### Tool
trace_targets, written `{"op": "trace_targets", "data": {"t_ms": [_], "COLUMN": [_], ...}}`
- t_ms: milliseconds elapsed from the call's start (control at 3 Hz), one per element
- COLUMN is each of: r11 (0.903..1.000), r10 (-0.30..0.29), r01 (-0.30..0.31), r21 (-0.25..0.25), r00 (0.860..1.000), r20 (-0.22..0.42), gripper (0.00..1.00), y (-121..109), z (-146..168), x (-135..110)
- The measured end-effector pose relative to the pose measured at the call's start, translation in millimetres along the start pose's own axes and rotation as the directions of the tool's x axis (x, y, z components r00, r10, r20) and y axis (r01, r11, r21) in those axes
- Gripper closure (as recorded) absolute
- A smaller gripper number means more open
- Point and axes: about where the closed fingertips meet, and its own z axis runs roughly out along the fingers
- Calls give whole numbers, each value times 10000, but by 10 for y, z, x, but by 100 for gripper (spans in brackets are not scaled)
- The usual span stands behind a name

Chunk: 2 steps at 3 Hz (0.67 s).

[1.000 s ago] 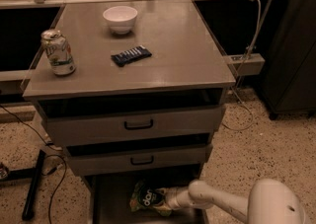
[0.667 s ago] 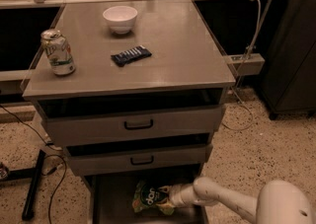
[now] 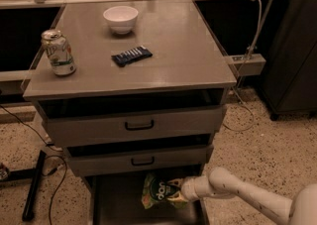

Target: Pick green rice chip bag from bottom drawer and place on counter

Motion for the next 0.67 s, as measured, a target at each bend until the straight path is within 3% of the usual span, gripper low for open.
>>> {"op": "trace_targets", "data": {"t_ms": [667], "r11": [9936], "r10": [-1127], "r01": [1129], "r21": [46], "r00": [9928], "r20": [-418], "gripper": [100], "y": [56], "z": [-1082], "x": [-554]}}
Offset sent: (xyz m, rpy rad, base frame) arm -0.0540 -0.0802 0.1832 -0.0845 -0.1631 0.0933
